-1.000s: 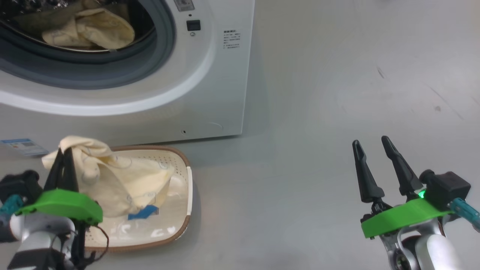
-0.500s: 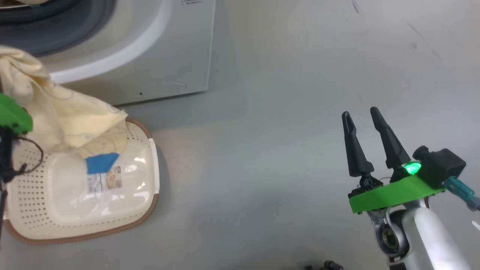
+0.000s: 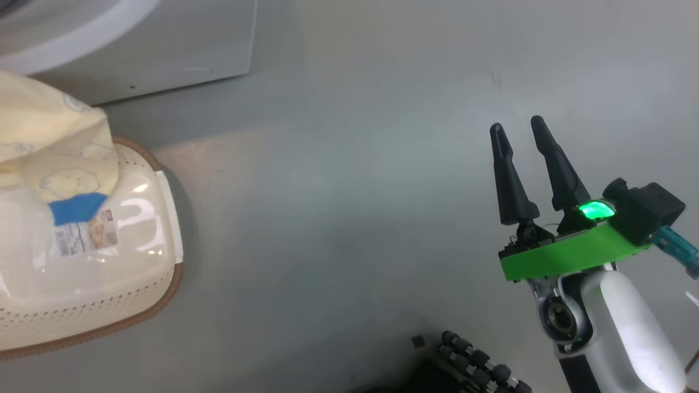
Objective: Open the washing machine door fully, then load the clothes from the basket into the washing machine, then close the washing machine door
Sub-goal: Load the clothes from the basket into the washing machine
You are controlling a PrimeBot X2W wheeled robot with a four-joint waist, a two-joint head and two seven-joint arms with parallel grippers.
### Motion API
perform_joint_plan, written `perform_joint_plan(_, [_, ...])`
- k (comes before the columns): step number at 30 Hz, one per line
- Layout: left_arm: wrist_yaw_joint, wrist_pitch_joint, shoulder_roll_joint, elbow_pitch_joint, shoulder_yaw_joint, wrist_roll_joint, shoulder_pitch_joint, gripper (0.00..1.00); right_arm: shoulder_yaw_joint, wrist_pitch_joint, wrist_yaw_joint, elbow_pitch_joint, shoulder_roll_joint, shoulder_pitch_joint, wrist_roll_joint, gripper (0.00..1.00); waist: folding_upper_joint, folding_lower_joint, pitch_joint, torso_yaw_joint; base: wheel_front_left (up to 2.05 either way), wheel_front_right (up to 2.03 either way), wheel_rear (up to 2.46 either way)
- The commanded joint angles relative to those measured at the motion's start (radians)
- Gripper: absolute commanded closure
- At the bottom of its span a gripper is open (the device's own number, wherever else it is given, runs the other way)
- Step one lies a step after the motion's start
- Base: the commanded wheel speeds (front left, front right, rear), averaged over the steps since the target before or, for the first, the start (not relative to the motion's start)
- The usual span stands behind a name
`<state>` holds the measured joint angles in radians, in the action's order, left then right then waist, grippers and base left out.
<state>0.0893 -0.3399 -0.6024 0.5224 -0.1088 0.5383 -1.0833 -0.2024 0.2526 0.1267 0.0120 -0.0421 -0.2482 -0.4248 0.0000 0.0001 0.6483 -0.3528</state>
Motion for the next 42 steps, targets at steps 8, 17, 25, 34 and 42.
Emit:
perform_joint_plan(8, [0.025, 0.014, -0.139, -0.002, 0.006, -0.027, -0.225, 1.0, -0.041, 0.009, 0.004, -0.044, -0.008, -0.017, -0.035, 0.0, 0.0, -0.0001, 0.101, -0.052, 0.0, 0.0, 0.0])
perform_joint_plan(17, [0.036, 0.197, -0.167, 0.02, -0.021, -0.061, -0.399, 1.0, -0.055, 0.009, 0.004, -0.051, -0.008, -0.03, -0.049, 0.0, 0.0, -0.0001, 0.14, -0.072, 0.0, 0.0, 0.0])
perform_joint_plan(25, [0.041, 0.37, -0.174, 0.127, -0.078, -0.079, -0.5, 1.0, -0.059, 0.009, 0.004, -0.053, -0.008, -0.03, -0.055, 0.0, 0.0, -0.0001, 0.162, -0.074, 0.0, 0.0, 0.0])
perform_joint_plan(34, [0.041, 0.257, -0.144, 0.268, -0.103, 0.044, -0.504, 0.0, -0.061, 0.009, 0.004, -0.045, -0.008, -0.04, -0.042, 0.0, 0.0, -0.0001, 0.174, -0.057, 0.0, 0.0, 0.0])
perform_joint_plan(42, [0.041, 0.237, -0.128, 0.306, -0.112, 0.075, -0.458, 0.0, -0.038, 0.009, 0.004, -0.042, -0.008, -0.05, -0.028, 0.0, 0.0, -0.0001, 0.165, -0.031, 0.0, 0.0, 0.0])
